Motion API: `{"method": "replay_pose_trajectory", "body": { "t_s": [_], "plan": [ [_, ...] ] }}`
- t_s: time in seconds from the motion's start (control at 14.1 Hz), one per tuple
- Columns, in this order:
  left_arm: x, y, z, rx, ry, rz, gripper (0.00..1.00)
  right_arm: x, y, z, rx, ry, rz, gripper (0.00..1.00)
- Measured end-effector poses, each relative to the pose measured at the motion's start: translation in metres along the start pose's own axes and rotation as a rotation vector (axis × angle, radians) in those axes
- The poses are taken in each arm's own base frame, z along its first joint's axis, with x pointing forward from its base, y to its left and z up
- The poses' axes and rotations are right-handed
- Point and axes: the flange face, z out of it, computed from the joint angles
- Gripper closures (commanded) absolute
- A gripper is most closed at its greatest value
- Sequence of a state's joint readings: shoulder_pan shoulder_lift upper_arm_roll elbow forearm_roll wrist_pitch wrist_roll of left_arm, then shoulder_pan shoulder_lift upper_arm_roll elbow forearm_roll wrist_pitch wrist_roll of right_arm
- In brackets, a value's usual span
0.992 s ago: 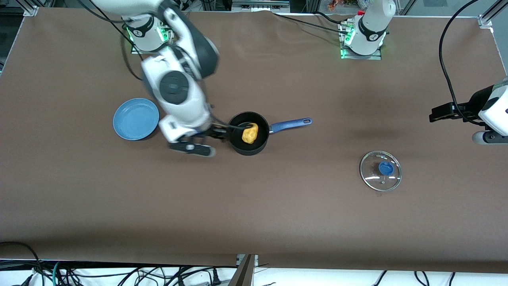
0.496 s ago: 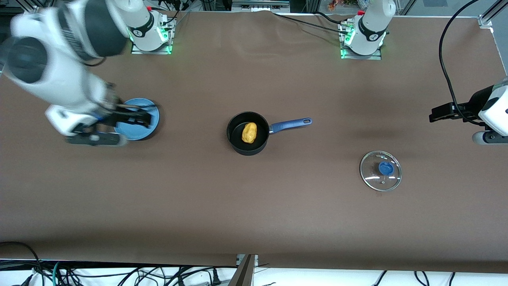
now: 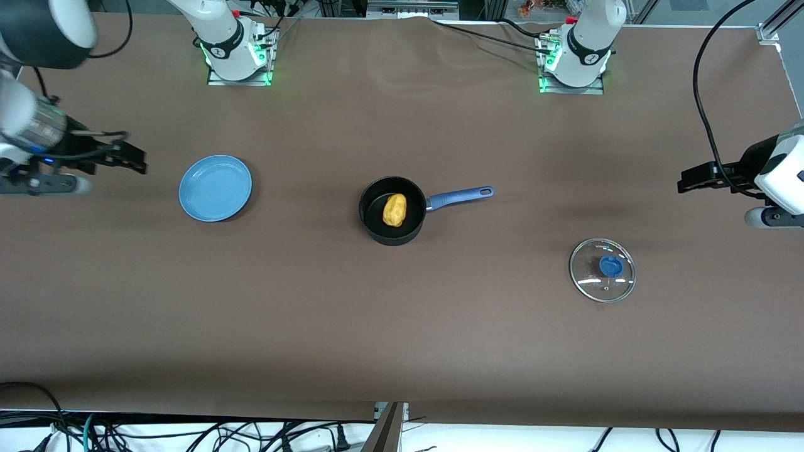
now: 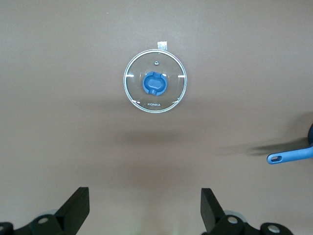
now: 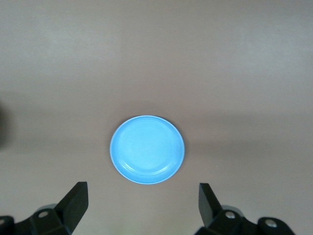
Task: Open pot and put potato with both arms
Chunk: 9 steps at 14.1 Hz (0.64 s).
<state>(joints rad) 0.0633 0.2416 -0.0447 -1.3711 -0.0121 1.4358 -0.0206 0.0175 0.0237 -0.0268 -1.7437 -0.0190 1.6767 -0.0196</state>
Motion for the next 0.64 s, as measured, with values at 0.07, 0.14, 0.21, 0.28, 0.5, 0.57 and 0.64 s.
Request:
{"method": "replay_pose_trajectory", "body": {
  "t_s": [0.07, 0.14, 0.21, 0.28, 0.5, 0.57, 0.64],
  "plan": [
    [0.000, 0.000, 0.000, 0.000, 0.000, 0.001, 0.00, -0.003, 0.013, -0.002, 0.012, 0.005, 0.022, 0.00],
    [0.000, 0.000, 0.000, 0.000, 0.000, 0.001, 0.00, -0.006, 0.022, -0.005, 0.022, 0.011, 0.040, 0.00],
    [0.000, 0.000, 0.000, 0.000, 0.000, 0.001, 0.00, -0.007, 0.026, -0.008, 0.027, 0.018, 0.049, 0.00],
    [0.000, 0.001, 0.000, 0.000, 0.000, 0.001, 0.00, -0.008, 0.028, -0.011, 0.028, 0.025, 0.052, 0.00],
    [0.000, 0.001, 0.000, 0.000, 0.000, 0.001, 0.00, -0.010, 0.019, -0.016, 0.027, 0.035, 0.034, 0.00],
    [0.000, 0.001, 0.000, 0.000, 0.000, 0.001, 0.00, -0.010, 0.013, -0.017, 0.026, 0.035, 0.024, 0.00],
    [0.000, 0.001, 0.000, 0.000, 0.000, 0.001, 0.00, -0.010, 0.008, -0.016, 0.026, 0.034, 0.016, 0.00]
  ]
}}
